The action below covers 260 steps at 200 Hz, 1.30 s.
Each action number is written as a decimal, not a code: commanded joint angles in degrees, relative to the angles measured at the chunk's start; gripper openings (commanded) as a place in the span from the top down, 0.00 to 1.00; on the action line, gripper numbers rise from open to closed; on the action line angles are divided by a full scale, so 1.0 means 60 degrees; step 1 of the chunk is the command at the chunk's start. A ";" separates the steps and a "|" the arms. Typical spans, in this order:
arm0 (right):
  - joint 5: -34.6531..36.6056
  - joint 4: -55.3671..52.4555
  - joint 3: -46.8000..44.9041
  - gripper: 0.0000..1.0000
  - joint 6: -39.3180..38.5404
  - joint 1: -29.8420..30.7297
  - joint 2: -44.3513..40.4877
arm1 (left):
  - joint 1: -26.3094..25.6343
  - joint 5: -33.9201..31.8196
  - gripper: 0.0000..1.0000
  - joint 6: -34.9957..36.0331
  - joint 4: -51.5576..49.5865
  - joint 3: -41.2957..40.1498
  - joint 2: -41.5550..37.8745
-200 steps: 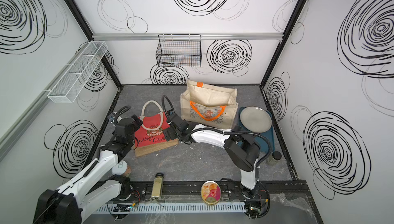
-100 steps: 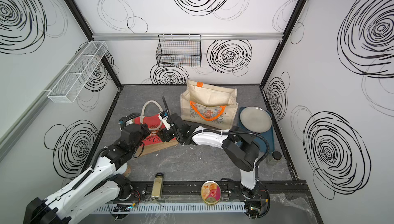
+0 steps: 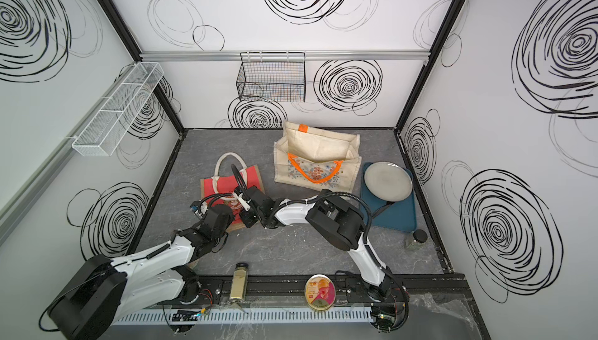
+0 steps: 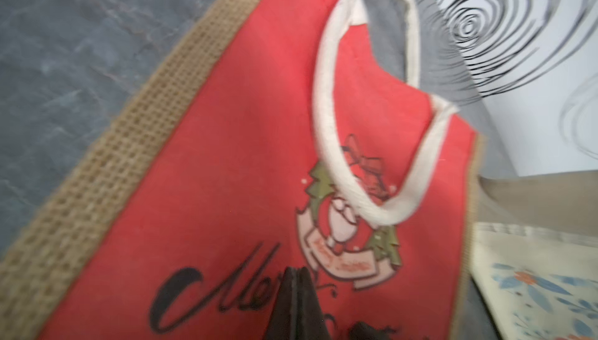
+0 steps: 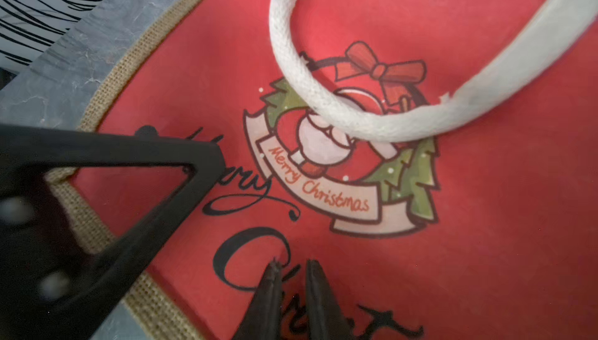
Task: Put away the canvas bag
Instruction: Press the canvas bag at the center of the board.
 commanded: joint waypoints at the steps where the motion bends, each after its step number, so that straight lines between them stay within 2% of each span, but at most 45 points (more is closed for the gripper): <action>1: 0.0847 -0.0548 -0.0329 0.83 -0.0464 0.0013 0.0124 | 0.0171 0.0154 1.00 -0.0543 0.0485 -0.0380 0.0338; 22: 0.1002 -0.0535 -0.0955 0.86 -0.0617 -0.0120 0.0044 | 0.0265 -0.0356 1.00 -0.0435 -0.0012 -0.0505 0.0300; 46: 0.0604 -0.0180 -0.1745 0.87 -0.0171 -0.0517 -0.0090 | 0.1225 0.0868 1.00 0.0018 0.0991 -0.0926 0.0587; 81: 0.0649 0.0043 -0.2503 0.89 0.0224 -0.1087 -0.0575 | 0.1360 0.0586 1.00 0.0193 0.0500 -0.0943 -0.0039; 90: 0.0703 0.0105 -0.2680 0.92 0.0277 -0.1186 -0.0671 | 0.1499 0.0762 1.00 0.0132 0.0618 -0.1011 -0.0032; 126: 0.0838 0.0216 -0.3181 0.93 0.0536 -0.1574 -0.0976 | 0.2004 0.1236 1.00 -0.0203 0.0439 -0.0942 -0.0009; 149: 0.1036 0.0053 -0.3196 0.93 0.0318 -0.1519 -0.1108 | 0.2046 0.1127 1.00 -0.0304 0.0397 -0.1026 -0.0374; 170: 0.1024 0.0111 -0.3153 0.94 0.0214 -0.1326 -0.1095 | 0.2153 0.1219 1.00 -0.0243 0.0571 -0.1061 -0.0188; 206: 0.1048 -0.0058 -0.3018 0.96 0.0476 -0.1289 -0.1249 | 0.2164 0.1065 1.00 -0.0197 0.0433 -0.0899 -0.0310; 225: 0.1636 -0.0069 -0.2912 0.98 -0.0226 -0.0759 -0.1904 | 0.2184 0.1483 1.00 0.0075 0.0833 -0.0876 -0.0724; 238: 0.2310 -0.0212 -0.2601 1.00 -0.0675 -0.0364 -0.2229 | 0.1915 0.1127 1.00 0.0312 0.0653 -0.0697 -0.1177; 260: 0.1996 -0.0314 -0.1936 0.99 -0.0785 -0.0346 -0.2381 | 0.1931 0.0797 1.00 0.0716 0.0043 -0.0292 -0.1633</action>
